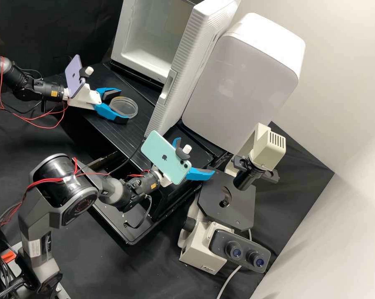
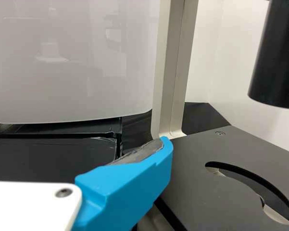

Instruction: Place the petri dish in the incubator

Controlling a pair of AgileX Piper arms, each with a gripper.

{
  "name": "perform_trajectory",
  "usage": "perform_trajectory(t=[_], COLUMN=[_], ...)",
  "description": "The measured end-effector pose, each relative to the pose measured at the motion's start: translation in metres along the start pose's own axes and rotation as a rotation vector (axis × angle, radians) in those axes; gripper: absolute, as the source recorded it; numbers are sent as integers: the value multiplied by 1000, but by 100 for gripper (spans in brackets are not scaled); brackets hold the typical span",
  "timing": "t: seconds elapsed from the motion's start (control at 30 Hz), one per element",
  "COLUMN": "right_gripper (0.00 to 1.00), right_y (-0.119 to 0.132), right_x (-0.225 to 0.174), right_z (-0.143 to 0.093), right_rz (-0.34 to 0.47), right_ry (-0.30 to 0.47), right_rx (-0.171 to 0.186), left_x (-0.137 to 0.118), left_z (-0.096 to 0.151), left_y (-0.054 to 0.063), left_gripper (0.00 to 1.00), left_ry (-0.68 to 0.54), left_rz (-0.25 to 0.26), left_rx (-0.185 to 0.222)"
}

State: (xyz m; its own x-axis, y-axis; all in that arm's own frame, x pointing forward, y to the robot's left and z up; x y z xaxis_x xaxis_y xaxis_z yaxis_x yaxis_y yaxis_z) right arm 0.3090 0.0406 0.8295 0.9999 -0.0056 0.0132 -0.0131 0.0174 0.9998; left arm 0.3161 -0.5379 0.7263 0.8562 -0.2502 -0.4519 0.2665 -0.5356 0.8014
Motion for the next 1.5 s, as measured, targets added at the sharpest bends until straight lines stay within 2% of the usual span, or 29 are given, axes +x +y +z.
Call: perform_trajectory(t=[1.5], right_gripper=[100], right_y=[0], right_x=[0], right_z=[0], right_rz=[0], right_ry=[0], right_rx=[0], left_x=[-2], left_z=[-4], left_y=[0], left_gripper=[0], left_ry=[11], left_rz=[15], left_rx=[-12])
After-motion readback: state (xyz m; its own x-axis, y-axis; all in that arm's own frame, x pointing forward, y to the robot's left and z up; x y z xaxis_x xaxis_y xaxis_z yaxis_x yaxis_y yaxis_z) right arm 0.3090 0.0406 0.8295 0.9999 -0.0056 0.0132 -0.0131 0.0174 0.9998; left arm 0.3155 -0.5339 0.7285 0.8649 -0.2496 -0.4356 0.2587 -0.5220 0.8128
